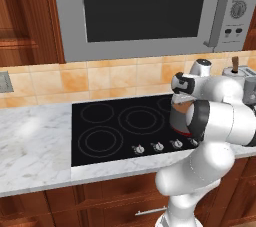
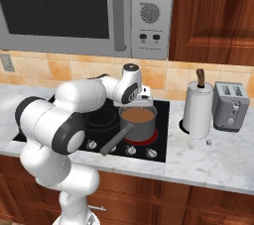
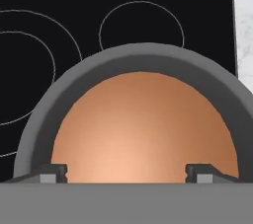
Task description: Pick up the sugar cube(s) and place them in the saucepan with hot chocolate.
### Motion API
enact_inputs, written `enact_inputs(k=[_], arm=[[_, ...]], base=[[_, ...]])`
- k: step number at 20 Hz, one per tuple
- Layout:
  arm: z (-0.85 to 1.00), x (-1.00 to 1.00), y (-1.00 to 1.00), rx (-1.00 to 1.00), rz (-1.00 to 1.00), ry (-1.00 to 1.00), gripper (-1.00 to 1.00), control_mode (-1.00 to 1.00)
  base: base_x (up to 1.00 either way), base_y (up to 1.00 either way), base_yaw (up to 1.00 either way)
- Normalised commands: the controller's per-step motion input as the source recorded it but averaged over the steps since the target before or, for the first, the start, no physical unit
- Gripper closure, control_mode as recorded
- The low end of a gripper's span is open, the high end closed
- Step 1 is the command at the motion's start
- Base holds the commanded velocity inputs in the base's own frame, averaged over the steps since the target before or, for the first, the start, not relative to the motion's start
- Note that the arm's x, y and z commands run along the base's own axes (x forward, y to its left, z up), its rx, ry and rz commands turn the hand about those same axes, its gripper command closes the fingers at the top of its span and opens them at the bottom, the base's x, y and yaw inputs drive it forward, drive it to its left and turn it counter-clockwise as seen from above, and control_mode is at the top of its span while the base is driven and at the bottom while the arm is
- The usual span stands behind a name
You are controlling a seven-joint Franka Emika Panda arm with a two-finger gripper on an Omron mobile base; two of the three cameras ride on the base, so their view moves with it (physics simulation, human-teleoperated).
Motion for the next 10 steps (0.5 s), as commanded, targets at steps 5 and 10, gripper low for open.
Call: enact_inputs(k=[5,10], arm=[[0.07,-0.13,0.0,0.0,0.0,-0.03,-1.0,-1.0],[0.39,-0.37,-0.01,0.0,0.0,-0.14,-1.0,-1.0]], base=[[0.0,0.0,0.0],[0.0,0.0,0.0]])
